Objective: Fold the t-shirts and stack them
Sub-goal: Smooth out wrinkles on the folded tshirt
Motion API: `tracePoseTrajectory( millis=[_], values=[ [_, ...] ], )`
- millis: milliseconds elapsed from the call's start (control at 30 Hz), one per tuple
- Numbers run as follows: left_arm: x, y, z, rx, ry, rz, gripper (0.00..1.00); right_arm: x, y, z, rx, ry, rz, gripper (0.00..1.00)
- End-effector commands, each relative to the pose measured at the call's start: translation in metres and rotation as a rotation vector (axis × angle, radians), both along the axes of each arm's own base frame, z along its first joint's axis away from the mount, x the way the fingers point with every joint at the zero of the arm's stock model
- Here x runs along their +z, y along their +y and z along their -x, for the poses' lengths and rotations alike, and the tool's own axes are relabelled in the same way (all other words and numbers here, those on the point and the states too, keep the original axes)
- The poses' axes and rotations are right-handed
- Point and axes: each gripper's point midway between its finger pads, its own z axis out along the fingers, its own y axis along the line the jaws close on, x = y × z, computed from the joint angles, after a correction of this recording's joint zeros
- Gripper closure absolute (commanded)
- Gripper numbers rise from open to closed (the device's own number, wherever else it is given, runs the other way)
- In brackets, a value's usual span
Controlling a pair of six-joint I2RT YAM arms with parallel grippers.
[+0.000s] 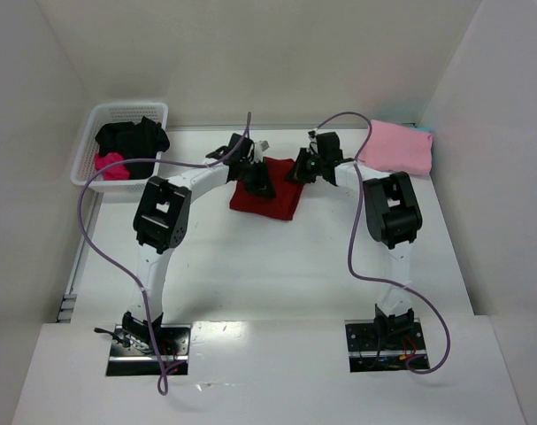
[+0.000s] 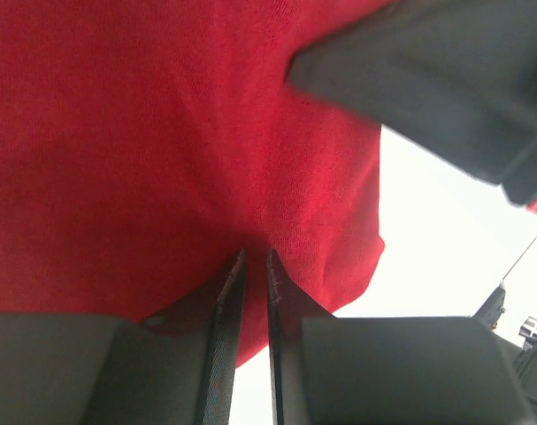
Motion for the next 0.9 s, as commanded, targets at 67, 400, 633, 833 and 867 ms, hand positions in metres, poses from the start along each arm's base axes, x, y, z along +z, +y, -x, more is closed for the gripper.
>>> tracePoseTrajectory(
  millis=[67, 400, 633, 833, 867],
  values=[
    [0.018, 0.003, 0.003, -0.001, -0.016, 0.040, 0.77, 0.019, -0.040, -0.039, -0.105, -0.092, 0.028, 0.99],
    [0.029, 0.000, 0.009, -0.010, -0.032, 0.047, 0.75, 0.001, -0.071, -0.039, -0.165, -0.059, 0.059, 0.99],
    [0.098, -0.007, 0.014, -0.064, -0.122, 0.133, 0.52, 0.048, -0.076, -0.044, -0.177, -0.139, 0.040, 0.99],
    [0.110, -0.025, 0.024, -0.102, -0.141, 0.161, 0.51, 0.122, -0.070, -0.036, -0.159, -0.252, -0.028, 0.96],
    [0.107, -0.025, 0.026, -0.095, -0.125, 0.161, 0.56, 0.123, -0.066, -0.034, -0.147, -0.240, -0.050, 0.96]
  ],
)
